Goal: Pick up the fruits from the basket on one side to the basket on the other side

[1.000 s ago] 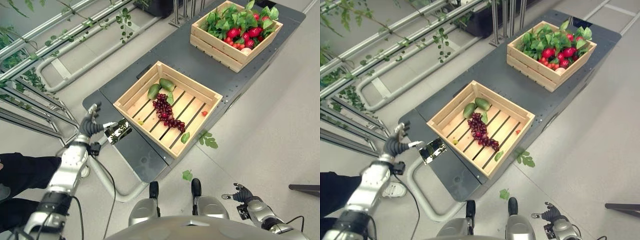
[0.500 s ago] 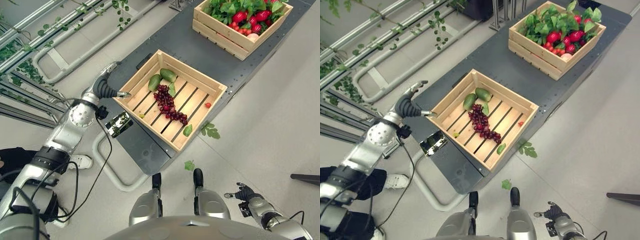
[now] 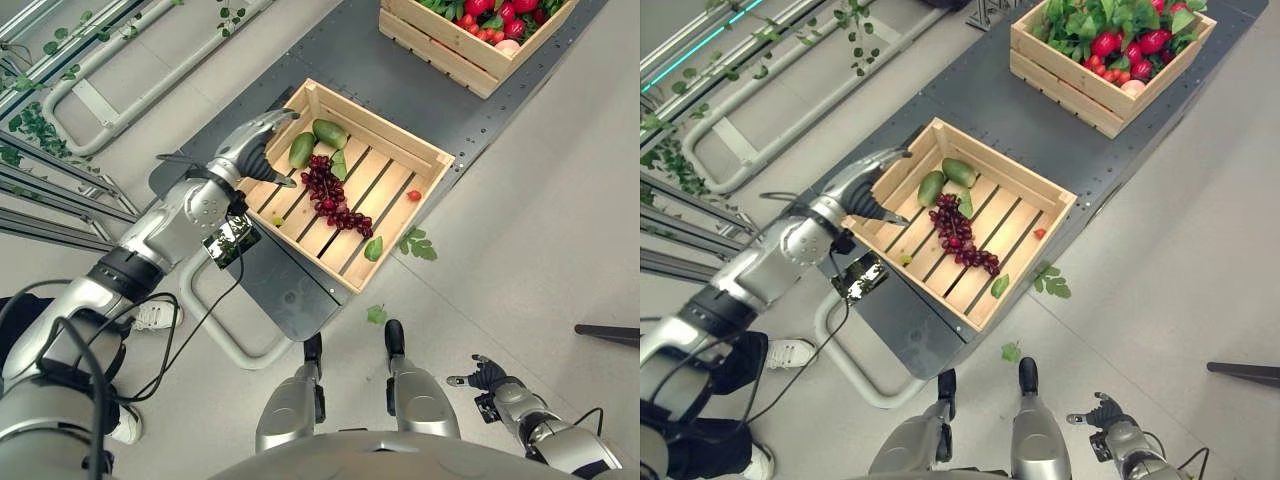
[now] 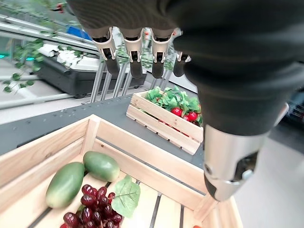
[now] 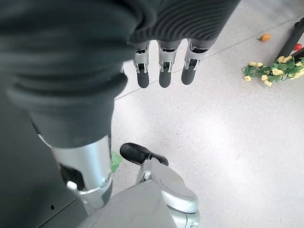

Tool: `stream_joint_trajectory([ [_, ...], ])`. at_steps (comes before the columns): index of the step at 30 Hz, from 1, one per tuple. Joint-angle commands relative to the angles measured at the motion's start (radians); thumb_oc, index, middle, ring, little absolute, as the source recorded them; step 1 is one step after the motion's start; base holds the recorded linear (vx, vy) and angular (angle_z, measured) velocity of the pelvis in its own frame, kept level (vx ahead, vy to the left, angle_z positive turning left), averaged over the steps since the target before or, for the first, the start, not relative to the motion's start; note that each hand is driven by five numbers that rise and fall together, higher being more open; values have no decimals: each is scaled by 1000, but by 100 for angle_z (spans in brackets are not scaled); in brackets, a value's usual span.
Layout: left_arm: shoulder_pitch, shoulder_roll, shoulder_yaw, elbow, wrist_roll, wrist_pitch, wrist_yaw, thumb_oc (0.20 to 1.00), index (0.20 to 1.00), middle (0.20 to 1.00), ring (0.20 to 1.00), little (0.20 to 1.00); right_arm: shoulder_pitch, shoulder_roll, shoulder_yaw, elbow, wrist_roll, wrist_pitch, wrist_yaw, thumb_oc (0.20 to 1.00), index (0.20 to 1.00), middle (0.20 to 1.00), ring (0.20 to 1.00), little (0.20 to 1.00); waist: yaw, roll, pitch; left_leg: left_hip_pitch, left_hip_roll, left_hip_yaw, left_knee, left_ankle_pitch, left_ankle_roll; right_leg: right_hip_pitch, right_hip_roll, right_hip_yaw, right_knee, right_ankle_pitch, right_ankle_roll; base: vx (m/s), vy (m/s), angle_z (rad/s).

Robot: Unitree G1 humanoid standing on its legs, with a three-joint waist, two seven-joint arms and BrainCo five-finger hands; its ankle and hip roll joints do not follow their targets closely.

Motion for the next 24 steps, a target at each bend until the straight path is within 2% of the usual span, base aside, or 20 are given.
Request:
stream_joint_trajectory([
  [1,-128,-11,6,59,66,-10,46,1000,1000,1000,1000,1000,-9,-10,20,0,28,-12,-22,1000,1000,1000,1000,1000,-10,-54,-10,24,-49,86,0,-83,-1,-91,-79,71,3,18,94,-7,38,-6],
  [13,-214,-42,-84,224,185,20,104,1000,1000,1000,1000,1000,-29,-45,1,-20,39,-16,-63,1000,1000,1000,1000,1000,-45,-8,21,-16,-76,117,1,-75,7,-155,-98,111,3,42,107,-18,50,-11],
  [24,-311,-103,-158,362,253,44,131,1000,1000,1000,1000,1000,-40,-67,-2,-43,58,-23,-88,1000,1000,1000,1000,1000,-68,14,42,-41,-84,130,3,-71,8,-189,-108,132,3,54,112,-9,26,-5],
])
